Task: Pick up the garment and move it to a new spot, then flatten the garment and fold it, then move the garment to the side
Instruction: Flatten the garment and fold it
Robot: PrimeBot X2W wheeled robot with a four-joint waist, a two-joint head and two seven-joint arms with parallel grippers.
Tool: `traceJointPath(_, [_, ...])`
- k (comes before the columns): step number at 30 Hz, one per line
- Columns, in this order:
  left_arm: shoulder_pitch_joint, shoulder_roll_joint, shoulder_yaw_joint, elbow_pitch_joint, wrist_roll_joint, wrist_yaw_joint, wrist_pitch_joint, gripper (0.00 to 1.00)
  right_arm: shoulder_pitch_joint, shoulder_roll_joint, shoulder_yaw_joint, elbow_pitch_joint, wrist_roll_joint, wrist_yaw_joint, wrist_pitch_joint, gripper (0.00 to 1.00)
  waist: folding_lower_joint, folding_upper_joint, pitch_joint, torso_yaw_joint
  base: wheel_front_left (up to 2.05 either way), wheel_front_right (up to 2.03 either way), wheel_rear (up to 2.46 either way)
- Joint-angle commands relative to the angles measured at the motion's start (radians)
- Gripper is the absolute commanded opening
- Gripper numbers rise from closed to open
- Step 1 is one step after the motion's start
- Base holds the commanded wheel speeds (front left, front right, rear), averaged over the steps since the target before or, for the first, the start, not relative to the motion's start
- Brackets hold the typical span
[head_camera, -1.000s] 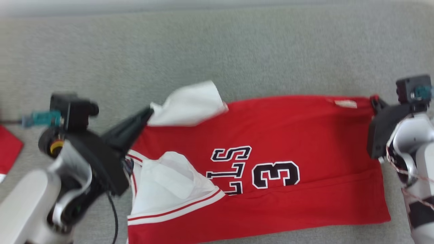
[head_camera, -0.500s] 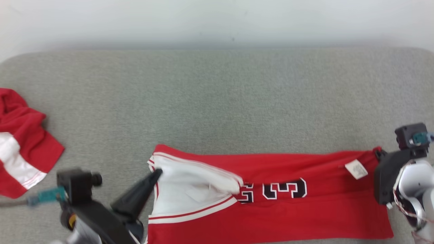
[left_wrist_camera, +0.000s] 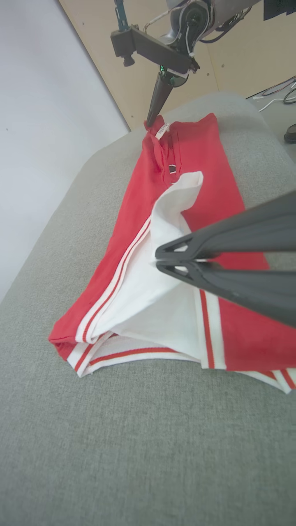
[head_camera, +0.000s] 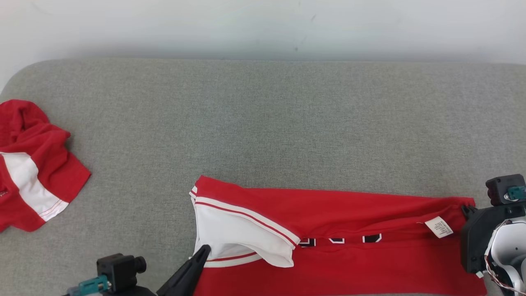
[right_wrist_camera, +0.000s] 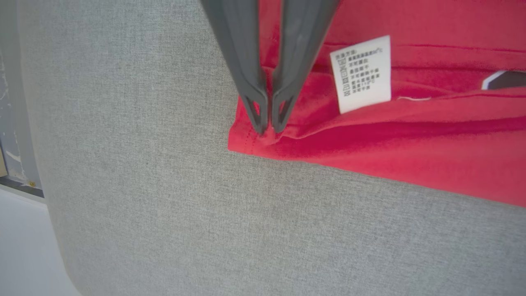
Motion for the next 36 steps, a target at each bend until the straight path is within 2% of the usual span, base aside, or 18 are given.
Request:
traceJointPath(1, [0.013,-0.008,-0.003,0.011,-0.001,-0.005,-0.008,0.00,0.012,-0.003,-0.001,0.003,-0.010,-0.002,-0.003,0.00,0.0001,0.0001,0.003,0.004,0.00,0.00,0.00])
traceJointPath(8, [0.034,-0.007,0.004,0.038,-0.022,-0.012,-0.016,0.00,0.029,-0.021,-0.004,0.012,-0.032,-0.002,0.006,0.00,0.0001,0.0001,0.000,0.014,0.00,0.00,0.00])
traceJointPath(9, [0.039,-0.004,0.002,0.045,-0.024,-0.014,-0.015,0.00,0.033,-0.020,-0.002,0.014,-0.031,-0.002,0.010,0.06,0.0001,0.0001,-0.002,0.015,0.00,0.00,0.00])
traceJointPath(10, [0.044,-0.005,0.001,0.052,-0.026,-0.016,-0.016,0.00,0.039,-0.020,0.002,0.017,-0.026,-0.002,0.015,0.48,0.0001,0.0001,-0.003,0.016,0.00,0.00,0.00])
traceJointPath(11, [0.046,-0.007,0.002,0.060,-0.027,-0.016,-0.019,0.00,0.044,-0.015,-0.006,0.020,-0.022,-0.002,0.018,1.00,0.0001,0.0001,-0.005,0.016,0.00,0.00,0.00])
traceJointPath(15, [0.040,-0.012,-0.006,0.092,-0.002,-0.005,-0.030,0.00,0.055,0.008,-0.027,0.007,-0.027,-0.002,0.013,1.00,0.0001,0.0001,-0.017,0.016,0.00,0.00,0.00])
traceJointPath(16, [0.037,-0.011,-0.008,0.101,0.011,0.000,-0.035,0.33,0.062,0.013,-0.035,0.000,-0.027,-0.002,0.010,1.00,0.0001,0.0001,-0.021,0.016,0.00,0.00,0.00])
traceJointPath(17, [0.032,-0.009,-0.014,0.112,0.026,0.007,-0.040,0.77,0.069,0.020,-0.046,-0.008,-0.025,-0.002,0.007,1.00,0.0001,0.0001,-0.026,0.016,0.00,0.00,0.00])
traceJointPath(18, [0.028,-0.010,-0.017,0.121,0.043,0.017,-0.051,1.00,0.078,0.028,-0.059,-0.020,-0.019,-0.002,0.004,1.00,0.0001,0.0001,-0.031,0.017,0.00,0.00,0.00])
traceJointPath(24, [0.026,-0.045,-0.041,0.197,0.149,0.069,-0.144,1.00,0.148,0.127,-0.163,-0.135,0.072,-0.002,-0.036,1.00,0.0001,0.0001,-0.065,0.026,0.00,0.00,0.00])
traceJointPath(29, [0.030,-0.079,0.007,0.251,0.215,0.113,-0.280,1.00,0.208,0.238,-0.261,-0.209,0.092,-0.002,-0.095,1.00,0.0001,0.0001,-0.088,0.033,0.00,0.00,0.00])
traceJointPath(32, [0.030,-0.097,0.075,0.252,0.293,0.135,-0.308,1.00,0.224,0.292,-0.312,-0.210,0.097,-0.002,-0.152,1.00,0.0001,0.0001,-0.101,0.035,0.00,0.00,0.00])
traceJointPath(36, [0.075,-0.163,0.242,0.162,0.427,0.118,-0.308,1.00,0.225,0.326,-0.343,-0.154,0.079,-0.002,-0.231,1.00,0.0001,0.0001,-0.114,0.039,0.00,0.00,0.00])
